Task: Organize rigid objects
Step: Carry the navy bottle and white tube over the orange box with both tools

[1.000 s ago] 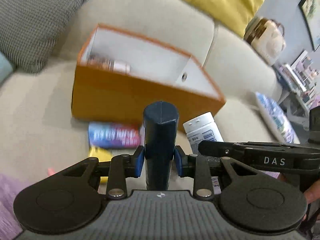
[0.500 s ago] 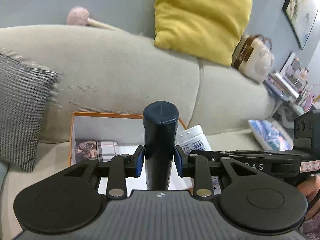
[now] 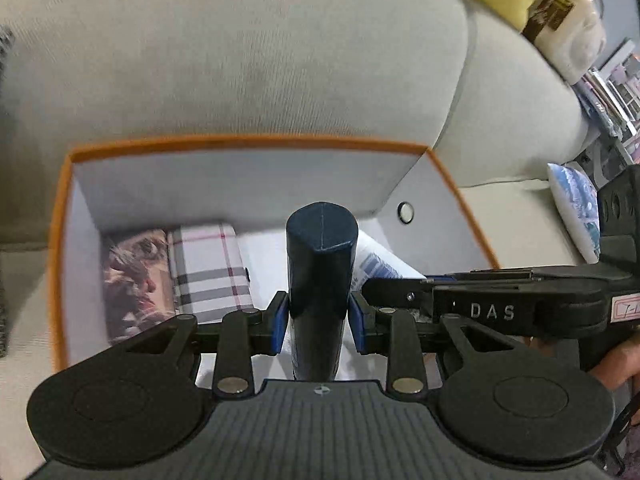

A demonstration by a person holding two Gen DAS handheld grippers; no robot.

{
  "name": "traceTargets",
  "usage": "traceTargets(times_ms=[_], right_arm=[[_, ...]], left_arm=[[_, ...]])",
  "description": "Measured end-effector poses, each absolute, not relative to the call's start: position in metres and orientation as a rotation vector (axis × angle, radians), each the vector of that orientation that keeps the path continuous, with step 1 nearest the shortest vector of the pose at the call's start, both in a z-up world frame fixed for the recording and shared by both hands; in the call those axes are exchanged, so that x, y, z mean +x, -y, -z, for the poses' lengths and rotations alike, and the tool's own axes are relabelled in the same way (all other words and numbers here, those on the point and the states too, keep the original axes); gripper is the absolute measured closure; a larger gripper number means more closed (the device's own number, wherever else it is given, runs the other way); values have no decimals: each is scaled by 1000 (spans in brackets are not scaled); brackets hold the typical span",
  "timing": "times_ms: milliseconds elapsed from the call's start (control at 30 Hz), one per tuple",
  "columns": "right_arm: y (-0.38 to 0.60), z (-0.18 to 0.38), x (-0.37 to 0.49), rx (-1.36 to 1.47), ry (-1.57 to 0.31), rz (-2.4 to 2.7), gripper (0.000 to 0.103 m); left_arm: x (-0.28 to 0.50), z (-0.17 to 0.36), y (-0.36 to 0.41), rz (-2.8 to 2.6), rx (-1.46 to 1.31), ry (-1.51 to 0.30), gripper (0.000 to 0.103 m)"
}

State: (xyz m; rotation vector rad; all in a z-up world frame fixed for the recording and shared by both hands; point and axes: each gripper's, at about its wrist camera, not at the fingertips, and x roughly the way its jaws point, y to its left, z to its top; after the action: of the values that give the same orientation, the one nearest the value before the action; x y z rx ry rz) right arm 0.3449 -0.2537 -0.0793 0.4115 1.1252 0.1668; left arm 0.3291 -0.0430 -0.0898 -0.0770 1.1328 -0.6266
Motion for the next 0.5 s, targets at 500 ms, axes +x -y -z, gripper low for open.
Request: traceTargets(times_ms=[500], right_arm=[[250, 122, 391, 479, -1201, -111, 79]], left_arm=[[388, 145, 30, 600, -326, -1297, 68]])
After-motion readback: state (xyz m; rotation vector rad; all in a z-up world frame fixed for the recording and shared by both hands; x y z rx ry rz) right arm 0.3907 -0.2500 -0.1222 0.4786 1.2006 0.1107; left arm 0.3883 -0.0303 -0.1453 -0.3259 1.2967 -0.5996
